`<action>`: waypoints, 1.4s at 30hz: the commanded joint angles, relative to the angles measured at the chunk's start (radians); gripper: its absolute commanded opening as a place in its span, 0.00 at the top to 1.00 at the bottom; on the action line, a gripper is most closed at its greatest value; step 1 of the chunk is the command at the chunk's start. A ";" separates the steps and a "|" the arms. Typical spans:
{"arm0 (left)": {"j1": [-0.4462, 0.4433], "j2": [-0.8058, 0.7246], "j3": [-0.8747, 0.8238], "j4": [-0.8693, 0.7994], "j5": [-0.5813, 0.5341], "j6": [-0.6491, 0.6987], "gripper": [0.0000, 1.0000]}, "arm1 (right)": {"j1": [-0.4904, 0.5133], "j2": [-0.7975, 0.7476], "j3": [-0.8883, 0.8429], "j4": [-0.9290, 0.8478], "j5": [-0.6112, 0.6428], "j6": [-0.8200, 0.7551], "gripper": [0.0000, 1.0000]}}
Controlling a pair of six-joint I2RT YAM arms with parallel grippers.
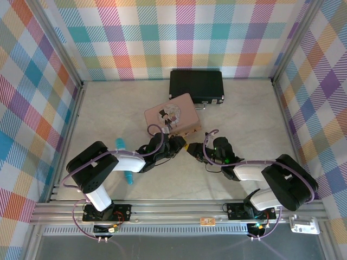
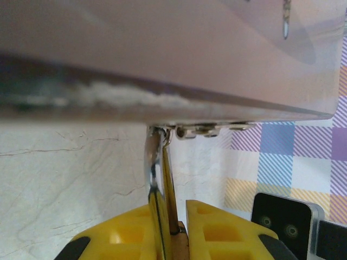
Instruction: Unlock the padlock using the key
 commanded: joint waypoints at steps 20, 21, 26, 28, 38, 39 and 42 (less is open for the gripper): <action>-0.009 0.019 -0.034 0.180 0.028 -0.100 1.00 | -0.024 0.048 -0.014 0.166 0.029 0.083 0.77; -0.007 0.018 -0.032 0.180 0.028 -0.099 1.00 | -0.024 0.060 -0.014 0.185 0.023 0.089 0.80; -0.009 0.012 -0.040 0.184 0.020 -0.096 1.00 | -0.025 0.115 -0.012 0.266 -0.002 0.126 0.93; -0.009 0.010 -0.045 0.188 0.018 -0.094 1.00 | -0.026 0.137 -0.010 0.294 -0.009 0.156 0.97; -0.009 0.053 -0.134 0.401 0.018 0.048 1.00 | -0.037 0.131 0.034 0.393 -0.063 0.780 1.00; -0.010 0.082 -0.143 0.466 0.023 0.053 1.00 | -0.035 0.148 0.037 0.438 -0.051 0.903 1.00; -0.015 0.186 -0.141 0.629 0.046 0.052 1.00 | 0.003 0.229 0.065 0.622 0.049 1.235 1.00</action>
